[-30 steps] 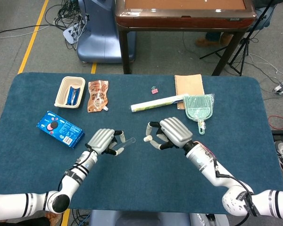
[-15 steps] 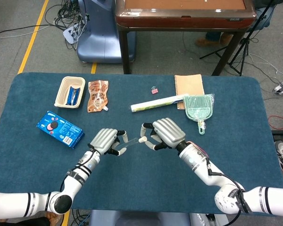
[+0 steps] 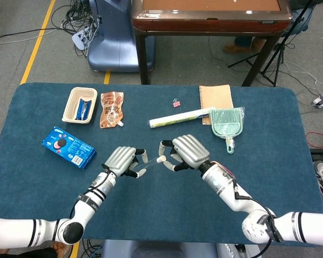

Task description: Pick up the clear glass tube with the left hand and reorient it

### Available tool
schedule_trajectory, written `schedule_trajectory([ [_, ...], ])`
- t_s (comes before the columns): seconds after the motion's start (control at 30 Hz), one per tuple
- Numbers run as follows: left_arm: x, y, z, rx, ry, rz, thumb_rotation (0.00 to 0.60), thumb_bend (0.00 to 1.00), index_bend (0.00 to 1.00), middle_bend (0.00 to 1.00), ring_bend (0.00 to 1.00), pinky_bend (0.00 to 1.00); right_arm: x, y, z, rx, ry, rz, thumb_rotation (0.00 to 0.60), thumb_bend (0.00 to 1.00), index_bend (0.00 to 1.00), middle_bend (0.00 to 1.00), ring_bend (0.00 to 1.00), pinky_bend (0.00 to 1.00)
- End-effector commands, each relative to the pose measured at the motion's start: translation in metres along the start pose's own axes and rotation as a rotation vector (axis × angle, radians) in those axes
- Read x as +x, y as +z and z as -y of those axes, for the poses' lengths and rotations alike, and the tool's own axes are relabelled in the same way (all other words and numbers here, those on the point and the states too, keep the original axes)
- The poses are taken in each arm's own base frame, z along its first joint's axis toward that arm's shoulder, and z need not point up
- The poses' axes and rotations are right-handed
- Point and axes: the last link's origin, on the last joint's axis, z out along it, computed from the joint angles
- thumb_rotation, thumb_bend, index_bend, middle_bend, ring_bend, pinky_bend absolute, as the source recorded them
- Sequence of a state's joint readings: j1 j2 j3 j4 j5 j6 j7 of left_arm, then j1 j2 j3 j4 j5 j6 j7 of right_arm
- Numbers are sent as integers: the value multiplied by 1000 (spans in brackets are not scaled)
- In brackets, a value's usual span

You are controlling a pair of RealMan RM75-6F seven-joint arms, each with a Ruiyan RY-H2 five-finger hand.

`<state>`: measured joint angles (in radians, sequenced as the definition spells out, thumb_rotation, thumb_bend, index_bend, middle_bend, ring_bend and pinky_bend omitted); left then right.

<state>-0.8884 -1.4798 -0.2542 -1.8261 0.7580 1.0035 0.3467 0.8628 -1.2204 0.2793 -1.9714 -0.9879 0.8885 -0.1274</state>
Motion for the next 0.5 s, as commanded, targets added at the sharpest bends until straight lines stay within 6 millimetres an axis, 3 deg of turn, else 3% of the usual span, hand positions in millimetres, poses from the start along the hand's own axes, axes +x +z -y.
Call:
schedule_trajectory([
  [0.03,0,0,0,1,1,1,600,272,640,1000,1000,940,0,1,-1,-2,1,1,600,499,626,1000,1000,1000],
  [0.5,0,3,-2,6,-5,10,600,272,640,1000,1000,940,-4,5,-2,-6,-3,11,600,499,627,1000,1000,1000],
])
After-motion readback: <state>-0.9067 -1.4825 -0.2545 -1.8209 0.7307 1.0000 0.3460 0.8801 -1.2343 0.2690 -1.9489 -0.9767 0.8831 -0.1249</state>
